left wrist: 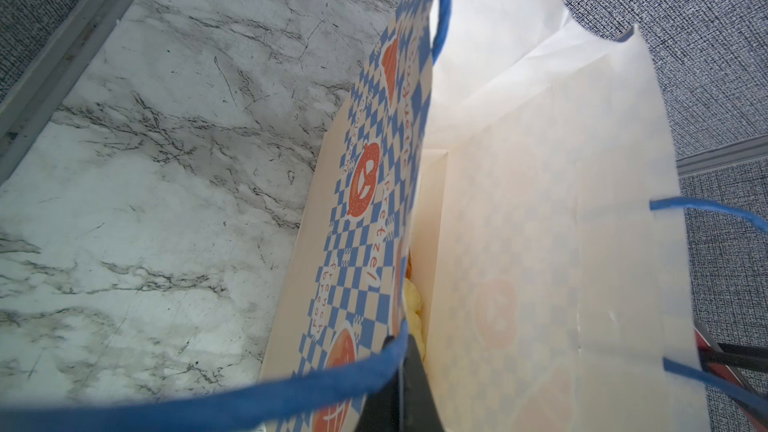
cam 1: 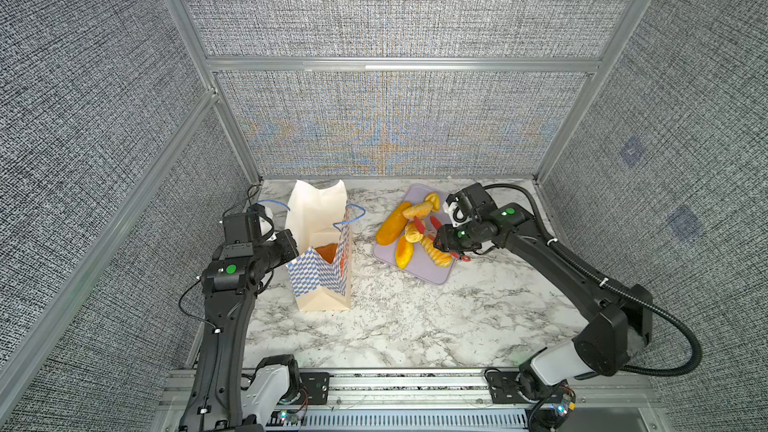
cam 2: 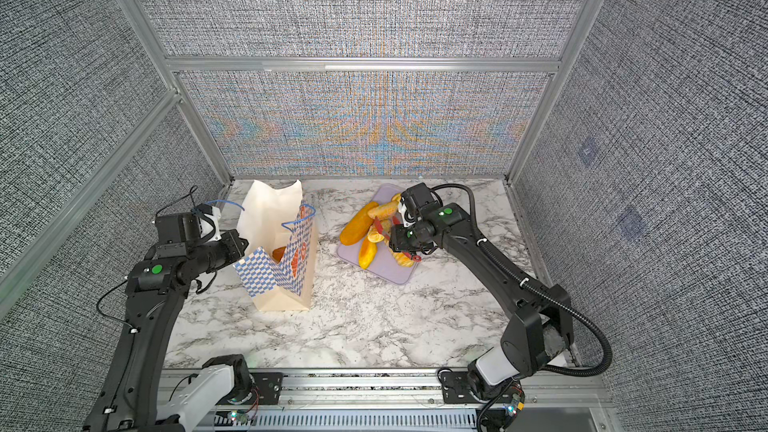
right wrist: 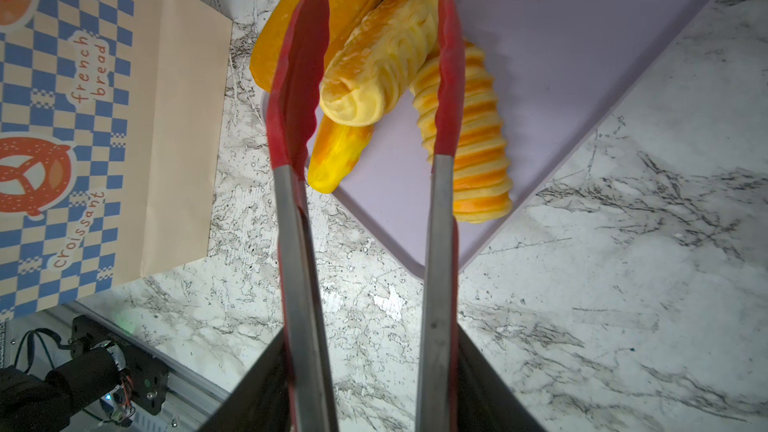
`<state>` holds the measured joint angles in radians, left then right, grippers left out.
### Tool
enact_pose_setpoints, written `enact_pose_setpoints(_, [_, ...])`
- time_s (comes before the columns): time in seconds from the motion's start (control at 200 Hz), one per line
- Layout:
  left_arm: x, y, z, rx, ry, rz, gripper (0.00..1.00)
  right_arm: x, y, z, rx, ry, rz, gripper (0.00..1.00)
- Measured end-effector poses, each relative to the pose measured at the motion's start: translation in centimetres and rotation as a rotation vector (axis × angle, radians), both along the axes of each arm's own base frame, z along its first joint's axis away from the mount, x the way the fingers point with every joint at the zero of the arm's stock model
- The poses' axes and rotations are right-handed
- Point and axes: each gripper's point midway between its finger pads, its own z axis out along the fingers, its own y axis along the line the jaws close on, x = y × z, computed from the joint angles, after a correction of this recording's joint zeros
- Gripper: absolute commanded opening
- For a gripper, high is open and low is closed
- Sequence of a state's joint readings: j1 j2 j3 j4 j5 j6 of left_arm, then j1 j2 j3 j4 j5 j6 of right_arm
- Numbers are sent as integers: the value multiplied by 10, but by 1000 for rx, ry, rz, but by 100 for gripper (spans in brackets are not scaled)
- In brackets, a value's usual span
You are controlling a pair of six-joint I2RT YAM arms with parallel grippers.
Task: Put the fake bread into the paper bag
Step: 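Move the empty tongs with the right gripper back over the tray, then lower the open tongs around the spiral striped roll on the tray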
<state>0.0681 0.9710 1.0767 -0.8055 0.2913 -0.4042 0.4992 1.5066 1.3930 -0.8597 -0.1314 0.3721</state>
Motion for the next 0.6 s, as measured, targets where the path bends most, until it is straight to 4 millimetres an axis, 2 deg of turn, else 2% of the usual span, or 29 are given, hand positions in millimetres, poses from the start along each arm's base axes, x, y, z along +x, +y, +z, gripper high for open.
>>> enact_pose_setpoints(0.27, [1, -1, 0, -2, 0, -2, 4, -6, -28, -10, -39, 13, -58, 55])
enact_pose_setpoints(0.6, [1, -1, -1, -5, 0, -5, 4, -22, -41, -34, -87, 72, -63, 55])
